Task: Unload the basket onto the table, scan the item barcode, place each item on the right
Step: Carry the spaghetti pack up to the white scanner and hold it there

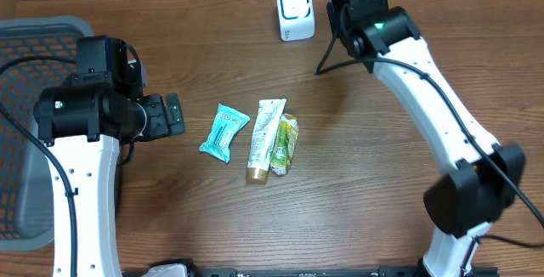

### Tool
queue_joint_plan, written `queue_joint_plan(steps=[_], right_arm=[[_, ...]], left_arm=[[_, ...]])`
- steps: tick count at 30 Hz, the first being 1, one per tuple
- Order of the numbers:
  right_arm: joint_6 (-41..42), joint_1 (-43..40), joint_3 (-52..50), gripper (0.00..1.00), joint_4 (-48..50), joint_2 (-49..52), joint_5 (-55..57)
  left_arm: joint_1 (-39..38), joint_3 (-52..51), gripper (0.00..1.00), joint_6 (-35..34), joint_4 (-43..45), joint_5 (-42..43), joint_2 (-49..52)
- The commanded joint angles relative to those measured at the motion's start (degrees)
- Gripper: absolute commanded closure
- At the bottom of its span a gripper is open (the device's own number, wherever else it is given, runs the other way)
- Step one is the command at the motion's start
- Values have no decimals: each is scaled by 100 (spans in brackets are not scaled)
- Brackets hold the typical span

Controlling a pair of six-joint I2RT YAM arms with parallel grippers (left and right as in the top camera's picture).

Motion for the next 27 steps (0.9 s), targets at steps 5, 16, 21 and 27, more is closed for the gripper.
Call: queue_joint_plan(steps=[5,16,21,27], right_arm=[[-2070,-26,236,96,1154,656,1102],[-4087,149,234,96,2745,1598,1888],[-4610,243,232,96,3327,1950,2352],[-4621,264,229,96,3447,2009,2374]], left_arm=[[31,74,0,127,-13,-50,17],[31,74,1,127,-13,-50,17],[31,74,0,127,-13,-50,17],[31,74,0,127,-13,-50,17]])
